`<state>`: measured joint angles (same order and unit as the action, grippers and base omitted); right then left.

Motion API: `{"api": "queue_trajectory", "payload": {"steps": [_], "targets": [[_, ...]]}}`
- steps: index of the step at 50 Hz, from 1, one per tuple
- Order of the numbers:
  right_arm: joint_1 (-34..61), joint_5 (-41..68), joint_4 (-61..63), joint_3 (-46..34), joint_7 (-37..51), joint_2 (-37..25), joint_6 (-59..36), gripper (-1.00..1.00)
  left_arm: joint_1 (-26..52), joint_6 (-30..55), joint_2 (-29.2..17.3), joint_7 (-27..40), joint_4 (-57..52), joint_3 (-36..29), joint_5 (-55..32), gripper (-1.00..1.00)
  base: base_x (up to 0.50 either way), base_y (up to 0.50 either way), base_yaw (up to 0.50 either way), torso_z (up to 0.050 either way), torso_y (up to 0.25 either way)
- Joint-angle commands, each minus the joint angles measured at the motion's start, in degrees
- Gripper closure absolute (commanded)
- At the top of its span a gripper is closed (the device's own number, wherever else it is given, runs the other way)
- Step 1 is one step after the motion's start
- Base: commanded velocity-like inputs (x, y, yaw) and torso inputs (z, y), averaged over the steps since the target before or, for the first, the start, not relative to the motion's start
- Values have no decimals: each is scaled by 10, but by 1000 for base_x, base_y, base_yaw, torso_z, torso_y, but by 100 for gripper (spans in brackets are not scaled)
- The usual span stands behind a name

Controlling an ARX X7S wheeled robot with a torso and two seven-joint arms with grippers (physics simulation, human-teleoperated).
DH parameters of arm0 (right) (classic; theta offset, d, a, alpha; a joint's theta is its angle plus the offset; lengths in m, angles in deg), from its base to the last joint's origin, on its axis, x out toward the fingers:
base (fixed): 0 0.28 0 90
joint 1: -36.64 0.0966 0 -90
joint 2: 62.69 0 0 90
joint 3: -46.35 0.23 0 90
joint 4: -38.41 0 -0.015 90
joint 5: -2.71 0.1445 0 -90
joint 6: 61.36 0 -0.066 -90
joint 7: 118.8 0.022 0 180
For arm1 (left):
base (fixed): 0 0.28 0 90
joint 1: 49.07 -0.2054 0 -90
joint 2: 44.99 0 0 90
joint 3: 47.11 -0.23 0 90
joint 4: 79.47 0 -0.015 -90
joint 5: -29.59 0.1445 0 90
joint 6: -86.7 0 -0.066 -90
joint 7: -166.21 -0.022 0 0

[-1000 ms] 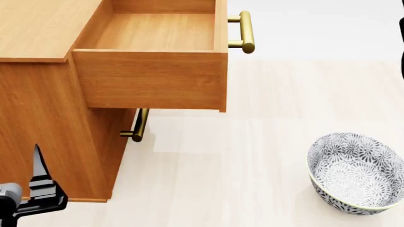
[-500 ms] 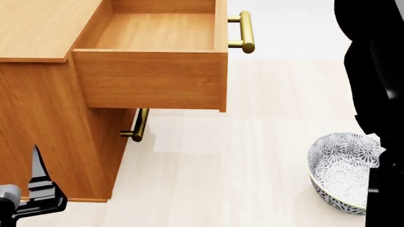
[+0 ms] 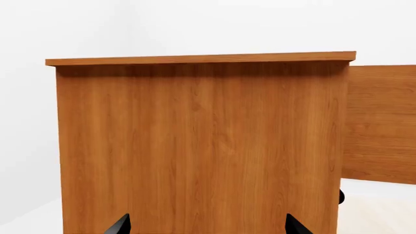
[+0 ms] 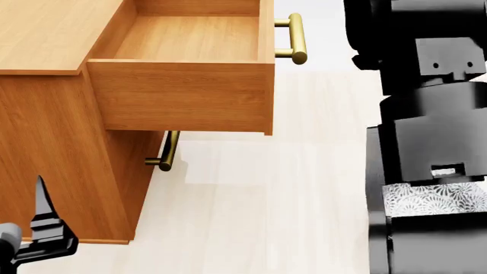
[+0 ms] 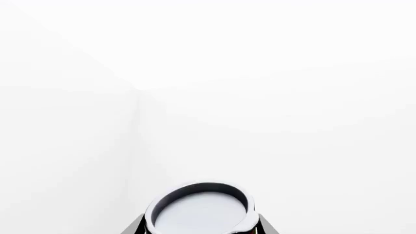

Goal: Put the ketchup in the top drawer of the cabinet.

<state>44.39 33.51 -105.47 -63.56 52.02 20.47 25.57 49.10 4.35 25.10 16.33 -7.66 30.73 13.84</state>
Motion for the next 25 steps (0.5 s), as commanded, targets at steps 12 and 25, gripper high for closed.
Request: {"api": "queue_trajectory", "payload": {"steps": [12,25], "targets": [[68,-17,-211,-70,-13,68,83,100,-7,-3,-4,5,-8,4,-6,-100,0,0,0,0,0],[66,64,-211,-154,17,68,33,100,1,1,-4,5,-2,1,-8,-100,0,0,0,0,1]]}}
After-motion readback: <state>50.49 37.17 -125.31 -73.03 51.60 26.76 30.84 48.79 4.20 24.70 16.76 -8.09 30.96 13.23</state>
